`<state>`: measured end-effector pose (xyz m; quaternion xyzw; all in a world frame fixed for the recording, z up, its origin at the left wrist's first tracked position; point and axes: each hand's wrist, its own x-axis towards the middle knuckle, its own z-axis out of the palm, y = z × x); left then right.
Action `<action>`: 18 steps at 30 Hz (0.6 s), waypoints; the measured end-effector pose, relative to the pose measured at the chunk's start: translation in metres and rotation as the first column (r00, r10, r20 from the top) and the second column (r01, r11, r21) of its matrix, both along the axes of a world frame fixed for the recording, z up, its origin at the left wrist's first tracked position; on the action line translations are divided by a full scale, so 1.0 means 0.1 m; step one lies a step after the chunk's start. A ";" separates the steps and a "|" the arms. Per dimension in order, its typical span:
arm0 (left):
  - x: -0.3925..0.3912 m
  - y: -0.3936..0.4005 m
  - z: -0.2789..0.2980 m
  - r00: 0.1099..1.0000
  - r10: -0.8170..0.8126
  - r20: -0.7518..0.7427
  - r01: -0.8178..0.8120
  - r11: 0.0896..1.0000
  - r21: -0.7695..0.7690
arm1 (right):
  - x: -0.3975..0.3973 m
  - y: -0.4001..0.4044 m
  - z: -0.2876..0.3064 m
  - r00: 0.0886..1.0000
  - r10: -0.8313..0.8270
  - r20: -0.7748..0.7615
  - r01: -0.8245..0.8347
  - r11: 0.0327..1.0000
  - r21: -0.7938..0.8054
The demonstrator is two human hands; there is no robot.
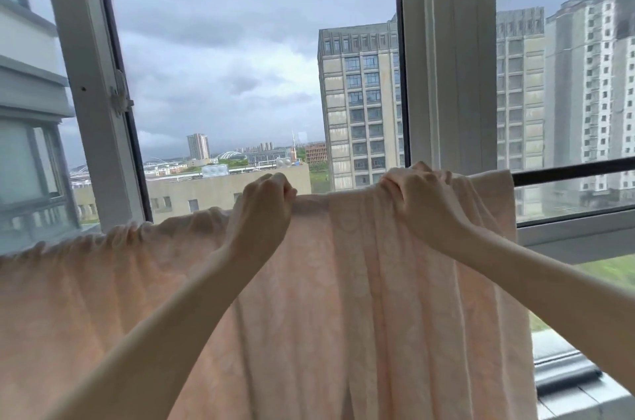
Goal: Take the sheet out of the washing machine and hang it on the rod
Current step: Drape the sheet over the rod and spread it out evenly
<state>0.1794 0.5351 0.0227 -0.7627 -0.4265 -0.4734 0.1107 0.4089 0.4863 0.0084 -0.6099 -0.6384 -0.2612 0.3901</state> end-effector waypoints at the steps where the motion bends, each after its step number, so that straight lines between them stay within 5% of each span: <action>1: 0.01 0.00 0.02 1.000 0.016 0.009 -0.016 1.000 -0.011 | 0.00 0.01 0.02 0.999 -0.022 0.030 0.023 1.000 -0.008; 4: 0.03 0.00 0.04 0.995 0.089 0.044 -0.087 0.995 -0.042 | 0.11 0.02 0.11 0.999 -0.042 0.030 0.042 0.999 -0.020; 8: 0.02 0.05 0.05 0.976 0.201 0.082 -0.194 0.977 -0.084 | 0.77 0.10 0.23 0.987 -0.027 -0.159 0.025 1.000 -0.015; 18: 0.15 0.06 0.09 0.970 0.242 -0.005 -0.240 0.957 -0.164 | 1.30 -0.08 0.15 0.998 0.051 -0.032 -0.054 0.994 -0.097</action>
